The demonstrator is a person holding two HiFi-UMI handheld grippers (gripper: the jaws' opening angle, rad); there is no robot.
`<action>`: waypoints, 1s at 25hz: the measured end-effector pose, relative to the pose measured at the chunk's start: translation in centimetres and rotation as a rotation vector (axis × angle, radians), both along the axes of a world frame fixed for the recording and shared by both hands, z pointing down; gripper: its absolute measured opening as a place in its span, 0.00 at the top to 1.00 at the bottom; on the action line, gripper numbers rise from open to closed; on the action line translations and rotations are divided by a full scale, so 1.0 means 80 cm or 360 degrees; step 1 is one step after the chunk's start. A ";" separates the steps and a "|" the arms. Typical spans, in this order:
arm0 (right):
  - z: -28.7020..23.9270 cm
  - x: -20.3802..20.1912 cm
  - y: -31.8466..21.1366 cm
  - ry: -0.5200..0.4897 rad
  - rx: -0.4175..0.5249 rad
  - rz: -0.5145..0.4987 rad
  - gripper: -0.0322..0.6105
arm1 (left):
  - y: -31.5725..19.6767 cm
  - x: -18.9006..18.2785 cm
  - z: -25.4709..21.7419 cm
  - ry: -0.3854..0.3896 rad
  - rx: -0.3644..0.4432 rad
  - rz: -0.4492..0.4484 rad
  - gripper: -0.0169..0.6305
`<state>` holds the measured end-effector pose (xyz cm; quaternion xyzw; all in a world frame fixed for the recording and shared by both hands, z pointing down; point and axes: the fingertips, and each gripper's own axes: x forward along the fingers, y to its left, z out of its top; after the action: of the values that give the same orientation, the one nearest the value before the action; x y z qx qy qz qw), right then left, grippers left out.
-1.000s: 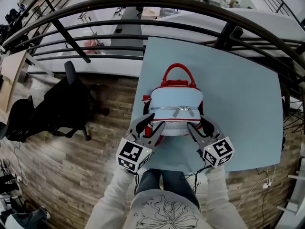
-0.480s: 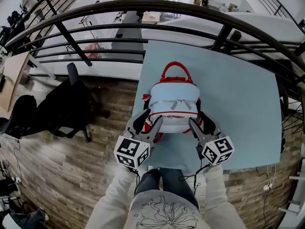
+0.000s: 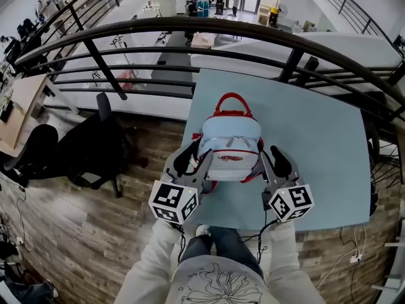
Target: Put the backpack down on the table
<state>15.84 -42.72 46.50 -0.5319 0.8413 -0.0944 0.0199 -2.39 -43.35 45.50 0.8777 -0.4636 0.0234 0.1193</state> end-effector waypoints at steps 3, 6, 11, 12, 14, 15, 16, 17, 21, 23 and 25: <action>-0.031 0.000 0.004 0.0020 0.0097 0.0057 0.82 | 0.003 -0.008 -0.026 0.0010 0.0074 -0.0095 0.75; -0.057 -0.005 0.008 0.0026 0.0153 0.0086 0.84 | 0.006 -0.018 -0.051 -0.0016 0.0152 -0.0172 0.84; -0.079 -0.001 0.013 0.0065 0.0213 0.0183 0.86 | 0.012 -0.022 -0.080 -0.0001 0.0226 -0.0224 0.91; -0.082 0.000 0.016 0.0062 0.0219 0.0192 0.87 | 0.014 -0.023 -0.084 0.0000 0.0236 -0.0241 0.92; -0.088 0.001 0.021 0.0049 0.0228 0.0204 0.87 | 0.016 -0.026 -0.091 -0.0008 0.0247 -0.0271 0.94; -0.092 0.001 0.023 0.0043 0.0233 0.0211 0.87 | 0.017 -0.028 -0.094 -0.0011 0.0247 -0.0283 0.94; -0.095 0.001 0.025 0.0040 0.0237 0.0218 0.87 | 0.017 -0.029 -0.096 -0.0012 0.0247 -0.0291 0.94; -0.098 0.001 0.027 0.0039 0.0243 0.0224 0.87 | 0.018 -0.031 -0.099 -0.0009 0.0249 -0.0297 0.94; -0.109 -0.001 0.034 0.0050 0.0273 0.0248 0.88 | 0.023 -0.034 -0.107 -0.0003 0.0265 -0.0306 0.95; -0.113 0.001 0.037 0.0057 0.0284 0.0267 0.89 | 0.026 -0.032 -0.108 -0.0013 0.0274 -0.0305 0.95; -0.115 0.004 0.040 0.0057 0.0290 0.0278 0.89 | 0.030 -0.030 -0.109 -0.0015 0.0277 -0.0302 0.95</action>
<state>16.14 -39.55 37.30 -0.6009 0.7970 -0.0061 0.0614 -4.76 -40.97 36.80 0.8369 -0.5453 -0.0242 0.0420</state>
